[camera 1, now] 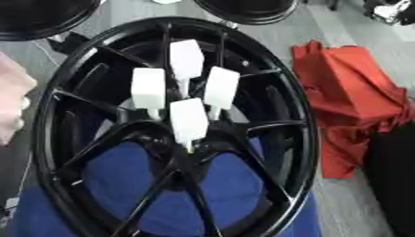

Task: Pull the pin out of the wheel hub.

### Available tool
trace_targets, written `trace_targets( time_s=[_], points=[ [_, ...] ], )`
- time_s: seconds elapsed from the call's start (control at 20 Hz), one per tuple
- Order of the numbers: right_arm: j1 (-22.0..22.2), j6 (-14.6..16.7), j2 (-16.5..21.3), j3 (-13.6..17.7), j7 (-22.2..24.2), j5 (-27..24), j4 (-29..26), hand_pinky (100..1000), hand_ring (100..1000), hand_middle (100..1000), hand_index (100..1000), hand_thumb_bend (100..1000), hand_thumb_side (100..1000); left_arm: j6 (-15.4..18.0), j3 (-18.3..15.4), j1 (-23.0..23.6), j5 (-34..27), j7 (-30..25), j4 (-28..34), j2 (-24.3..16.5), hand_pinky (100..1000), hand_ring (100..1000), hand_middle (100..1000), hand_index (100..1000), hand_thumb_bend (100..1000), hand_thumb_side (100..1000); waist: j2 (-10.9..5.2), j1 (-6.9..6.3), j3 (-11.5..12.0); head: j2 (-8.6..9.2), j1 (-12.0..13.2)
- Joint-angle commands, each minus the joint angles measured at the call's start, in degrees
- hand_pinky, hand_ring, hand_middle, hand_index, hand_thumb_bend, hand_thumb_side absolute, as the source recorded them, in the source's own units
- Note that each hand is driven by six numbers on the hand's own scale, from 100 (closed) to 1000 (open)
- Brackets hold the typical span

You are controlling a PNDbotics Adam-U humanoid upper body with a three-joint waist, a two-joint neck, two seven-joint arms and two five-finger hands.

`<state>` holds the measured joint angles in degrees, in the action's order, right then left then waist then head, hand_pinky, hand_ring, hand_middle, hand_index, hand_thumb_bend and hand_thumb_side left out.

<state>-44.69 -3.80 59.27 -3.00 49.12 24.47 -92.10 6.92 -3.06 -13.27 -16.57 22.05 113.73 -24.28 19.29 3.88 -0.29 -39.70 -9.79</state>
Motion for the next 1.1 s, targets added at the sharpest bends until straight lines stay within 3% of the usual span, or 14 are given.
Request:
trace_targets(
  time_s=[0.05,0.35,0.5,0.9,1.1],
  points=[
    [-4.0,1.6,0.7,-1.6,2.1,1.4,0.4,928,813,772,819,100,406,-0.1,0.0,-0.3,0.0,-0.4,0.9,-1.6,836,642,625,749,130,756,-1.65,-0.04,-0.1,-0.3,-0.2],
    [-13.4,5.1,-5.2,-7.7,2.8,2.6,3.4,928,809,769,817,100,390,-0.2,0.3,-0.2,-0.2,-0.8,0.9,-1.7,837,643,625,749,131,755,-2.17,0.13,0.1,-0.65,-0.9],
    [-16.1,6.7,-7.4,-10.4,2.9,2.8,5.2,926,811,770,818,116,391,-0.2,0.3,-0.3,-0.3,-0.9,0.9,-1.8,836,643,625,749,130,755,-2.23,0.18,0.3,-0.54,-0.9],
    [-17.4,10.2,-8.6,-15.5,2.3,-0.5,6.7,912,802,765,815,172,372,-0.3,0.5,-0.6,-0.4,-1.1,0.9,-1.9,836,642,626,749,130,755,-2.0,0.44,0.7,0.11,-0.8],
    [-17.3,9.9,-8.7,-17.1,-0.2,-2.9,6.6,890,788,756,811,270,349,-0.4,0.6,-0.8,-0.5,-1.2,0.9,-1.9,836,642,626,749,131,756,-1.9,0.52,0.8,0.31,-0.9]
  ],
)
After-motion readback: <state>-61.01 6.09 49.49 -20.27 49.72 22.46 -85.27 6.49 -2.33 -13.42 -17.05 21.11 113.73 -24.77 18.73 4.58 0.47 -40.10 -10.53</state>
